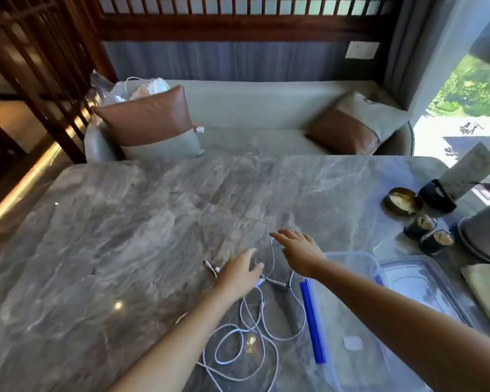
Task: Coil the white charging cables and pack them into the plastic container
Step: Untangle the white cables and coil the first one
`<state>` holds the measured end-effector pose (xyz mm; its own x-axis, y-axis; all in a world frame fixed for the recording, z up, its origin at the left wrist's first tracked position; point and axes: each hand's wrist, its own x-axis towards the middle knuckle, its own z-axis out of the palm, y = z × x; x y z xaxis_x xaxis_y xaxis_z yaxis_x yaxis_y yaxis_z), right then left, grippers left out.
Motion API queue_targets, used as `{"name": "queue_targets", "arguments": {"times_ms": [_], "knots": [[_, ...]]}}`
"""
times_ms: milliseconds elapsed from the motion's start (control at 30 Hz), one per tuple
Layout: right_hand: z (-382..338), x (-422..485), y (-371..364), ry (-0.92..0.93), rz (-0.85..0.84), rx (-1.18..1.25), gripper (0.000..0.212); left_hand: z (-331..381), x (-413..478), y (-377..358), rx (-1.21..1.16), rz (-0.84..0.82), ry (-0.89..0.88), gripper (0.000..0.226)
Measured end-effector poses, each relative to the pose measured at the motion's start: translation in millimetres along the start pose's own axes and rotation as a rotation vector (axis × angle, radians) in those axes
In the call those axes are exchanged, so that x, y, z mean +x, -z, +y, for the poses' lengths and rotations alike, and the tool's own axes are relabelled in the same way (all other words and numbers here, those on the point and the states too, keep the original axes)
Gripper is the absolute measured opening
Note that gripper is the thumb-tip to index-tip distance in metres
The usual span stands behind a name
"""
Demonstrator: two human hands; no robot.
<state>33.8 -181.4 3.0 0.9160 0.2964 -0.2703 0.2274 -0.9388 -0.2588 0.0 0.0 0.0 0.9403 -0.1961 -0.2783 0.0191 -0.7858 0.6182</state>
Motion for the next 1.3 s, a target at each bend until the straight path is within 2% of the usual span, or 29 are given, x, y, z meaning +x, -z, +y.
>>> {"name": "queue_targets", "arguments": {"times_ms": [100, 200, 267, 333, 400, 433, 467, 567, 667, 767, 867, 933, 1067, 1233, 1300], "knots": [[0, 7, -2, -0.014, -0.054, 0.024, 0.054, 4, 8, -22, -0.216, -0.099, 0.120, 0.038], [0, 9, -9, 0.021, -0.027, -0.048, 0.060, 10, 17, -40, -0.439, -0.167, 0.248, 0.046], [-1, 10, -11, 0.043, 0.013, -0.070, 0.062, 10, 25, -48, -0.564, -0.158, 0.310, 0.053], [-1, 13, -13, 0.060, 0.037, -0.054, 0.054, 10, 30, -53, -0.670, -0.149, 0.331, 0.049], [-1, 15, -13, 0.090, 0.060, -0.033, 0.043, 13, 30, -53, -0.717, -0.148, 0.288, 0.030], [-1, 16, -12, 0.107, 0.074, -0.020, 0.038, 15, 28, -51, -0.688, -0.129, 0.250, 0.016], [-2, 17, -10, 0.119, 0.083, 0.000, 0.035, 15, 26, -49, -0.635, -0.091, 0.206, 0.013], [-4, 17, -3, 0.132, 0.089, 0.113, 0.032, 13, 20, -33, -0.482, 0.087, 0.144, 0.025], [-9, 15, 8, 0.160, 0.157, 0.257, 0.036, 15, 11, -3, -0.531, 0.198, 0.033, 0.032], [-20, 6, 20, 0.269, 0.231, 0.256, 0.042, 22, -5, 30, -0.627, 0.170, -0.043, 0.030], [-31, -6, 26, 0.327, 0.308, 0.298, 0.026, 28, -28, 56, -0.723, 0.126, -0.088, 0.027], [-37, -15, 29, 0.304, 0.302, 0.443, 0.017, 28, -44, 68, -0.836, 0.152, -0.104, 0.025], [-46, -36, 38, 0.242, 0.166, 0.720, 0.010, 22, -68, 81, -0.990, 0.234, -0.102, 0.028], [-65, -58, 48, 0.218, -0.030, 1.259, 0.013, 20, -81, 76, -0.947, 0.350, -0.074, 0.036], [-67, -65, 53, 0.210, -0.070, 1.430, 0.012, 21, -87, 69, -0.883, 0.389, -0.069, 0.032]]}}
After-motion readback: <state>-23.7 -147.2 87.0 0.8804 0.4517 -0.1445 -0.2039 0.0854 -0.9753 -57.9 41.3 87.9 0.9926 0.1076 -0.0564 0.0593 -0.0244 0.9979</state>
